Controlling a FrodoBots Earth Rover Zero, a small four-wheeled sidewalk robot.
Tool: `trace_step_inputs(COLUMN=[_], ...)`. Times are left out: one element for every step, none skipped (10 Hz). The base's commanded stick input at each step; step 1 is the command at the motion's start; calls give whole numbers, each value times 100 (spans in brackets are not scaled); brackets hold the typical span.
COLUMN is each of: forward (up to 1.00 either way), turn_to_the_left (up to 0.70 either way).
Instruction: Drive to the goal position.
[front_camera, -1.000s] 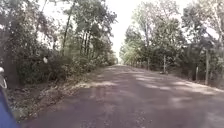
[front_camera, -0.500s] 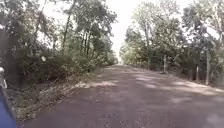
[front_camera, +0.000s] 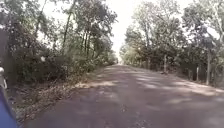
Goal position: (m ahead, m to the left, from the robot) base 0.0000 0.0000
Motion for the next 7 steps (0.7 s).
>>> trace_step_inputs(forward=[5,6,6,6,5,6,5], turn_to_the_left=[-3,-3,-3,-3,-3,-3,-3])
